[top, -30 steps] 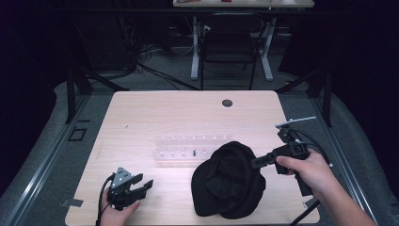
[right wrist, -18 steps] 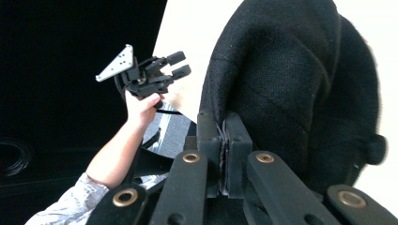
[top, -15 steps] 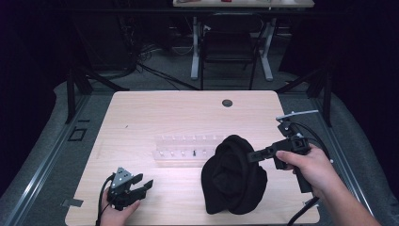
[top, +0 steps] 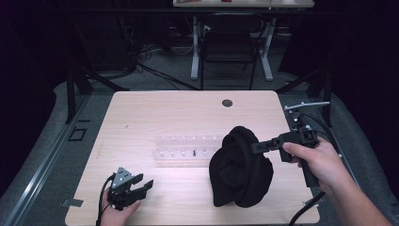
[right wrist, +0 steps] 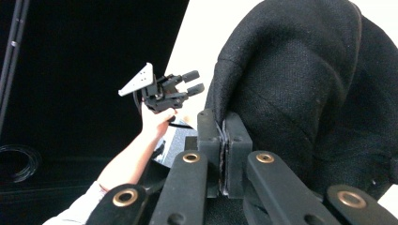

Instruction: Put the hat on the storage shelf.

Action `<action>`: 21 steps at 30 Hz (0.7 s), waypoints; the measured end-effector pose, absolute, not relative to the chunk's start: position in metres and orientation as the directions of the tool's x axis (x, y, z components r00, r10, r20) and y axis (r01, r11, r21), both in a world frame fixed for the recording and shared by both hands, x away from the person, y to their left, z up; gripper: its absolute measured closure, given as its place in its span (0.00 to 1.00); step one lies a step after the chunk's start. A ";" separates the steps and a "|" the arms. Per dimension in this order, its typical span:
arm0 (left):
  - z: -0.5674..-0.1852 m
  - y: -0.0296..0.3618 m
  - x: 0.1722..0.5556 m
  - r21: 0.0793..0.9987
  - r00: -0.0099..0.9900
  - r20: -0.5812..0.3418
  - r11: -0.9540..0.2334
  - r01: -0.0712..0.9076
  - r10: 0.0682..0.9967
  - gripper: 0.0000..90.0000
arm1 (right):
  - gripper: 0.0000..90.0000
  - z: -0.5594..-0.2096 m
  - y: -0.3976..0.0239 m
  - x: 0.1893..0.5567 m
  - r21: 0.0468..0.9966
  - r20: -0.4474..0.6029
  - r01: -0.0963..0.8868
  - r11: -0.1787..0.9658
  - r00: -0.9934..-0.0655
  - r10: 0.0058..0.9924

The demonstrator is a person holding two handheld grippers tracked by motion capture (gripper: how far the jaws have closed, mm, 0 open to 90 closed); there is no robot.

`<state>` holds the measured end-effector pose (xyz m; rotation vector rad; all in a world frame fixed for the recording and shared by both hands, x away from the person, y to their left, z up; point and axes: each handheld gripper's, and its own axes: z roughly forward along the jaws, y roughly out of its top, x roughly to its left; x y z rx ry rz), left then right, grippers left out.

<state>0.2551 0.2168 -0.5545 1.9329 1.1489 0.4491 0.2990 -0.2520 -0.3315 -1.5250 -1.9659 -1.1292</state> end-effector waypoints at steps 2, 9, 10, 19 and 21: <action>-0.555 0.217 0.255 0.795 0.520 -0.104 -0.243 0.556 0.848 0.55 | 0.98 -0.328 -0.252 0.299 0.355 0.732 0.933 0.067 -0.322 0.601; -0.554 0.217 0.255 0.796 0.521 -0.103 -0.244 0.554 0.848 0.55 | 0.98 -0.318 -0.250 0.300 0.376 0.730 0.924 0.064 -0.339 0.594; -0.554 0.217 0.255 0.796 0.521 -0.101 -0.245 0.553 0.848 0.55 | 0.98 -0.316 -0.250 0.301 0.377 0.728 0.924 0.062 -0.337 0.596; -0.554 0.217 0.255 0.797 0.521 -0.105 -0.242 0.554 0.847 0.55 | 0.98 -0.305 -0.248 0.305 0.394 0.730 0.918 0.045 -0.342 0.591; -0.554 0.217 0.255 0.796 0.522 -0.104 -0.243 0.554 0.847 0.55 | 0.98 -0.303 -0.247 0.306 0.404 0.730 0.914 0.039 -0.347 0.588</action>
